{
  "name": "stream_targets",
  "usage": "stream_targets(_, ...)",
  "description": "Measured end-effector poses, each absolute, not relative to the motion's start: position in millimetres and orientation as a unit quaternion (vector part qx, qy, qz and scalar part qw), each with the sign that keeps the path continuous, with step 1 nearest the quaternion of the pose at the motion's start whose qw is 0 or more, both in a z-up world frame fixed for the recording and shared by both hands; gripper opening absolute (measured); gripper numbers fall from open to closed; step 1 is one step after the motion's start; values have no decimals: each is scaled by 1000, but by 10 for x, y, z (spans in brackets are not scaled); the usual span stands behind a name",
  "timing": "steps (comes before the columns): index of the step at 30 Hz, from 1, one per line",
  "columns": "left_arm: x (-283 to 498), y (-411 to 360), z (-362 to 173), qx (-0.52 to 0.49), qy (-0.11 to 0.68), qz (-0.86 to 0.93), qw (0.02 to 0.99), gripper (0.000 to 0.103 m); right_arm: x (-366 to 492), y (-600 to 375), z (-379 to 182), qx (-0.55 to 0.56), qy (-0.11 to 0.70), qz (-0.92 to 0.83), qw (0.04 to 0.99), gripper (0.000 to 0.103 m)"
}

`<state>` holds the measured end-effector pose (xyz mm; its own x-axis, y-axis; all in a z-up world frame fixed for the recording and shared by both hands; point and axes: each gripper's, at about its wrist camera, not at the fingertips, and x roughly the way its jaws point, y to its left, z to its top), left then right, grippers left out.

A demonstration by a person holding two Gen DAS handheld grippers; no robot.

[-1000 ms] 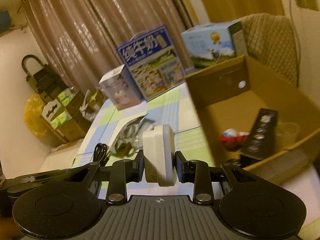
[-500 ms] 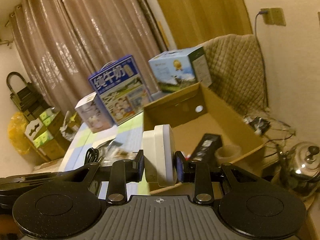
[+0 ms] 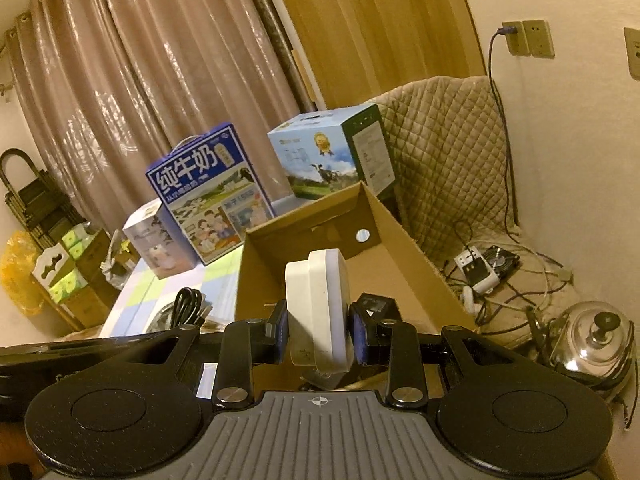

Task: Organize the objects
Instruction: 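Carry the cable in the left gripper while the right gripper carries the charger to the cardboard box, then open the left gripper to drop the cable while the right gripper releases the charger into the box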

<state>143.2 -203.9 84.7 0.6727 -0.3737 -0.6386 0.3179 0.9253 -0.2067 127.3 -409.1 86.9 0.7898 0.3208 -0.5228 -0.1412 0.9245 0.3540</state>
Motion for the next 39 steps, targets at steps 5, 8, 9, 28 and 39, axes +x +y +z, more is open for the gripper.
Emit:
stream_targets(5,1559,-2156,810,-43,360,-187,913,13,1395,-4148,837,146,303,122,934,28)
stream_targets(8,1636,-2197,781,-45,362,-185,912,13,1472,-4162,817,146,304,122,933,28)
stream_targets(9,1663,-2208,768,-46,364,-184,912,13,1494,-4165,811,147,305,122,933,29)
stream_targets(28,1771,-1961,738,-67,358,-159,918,32,1608,-4203,747,156,313,120,929,29)
stream_targets(39,1681,-1845,750,-71,359,-152,918,33,1603,-4133,808,151,309,126,931,29)
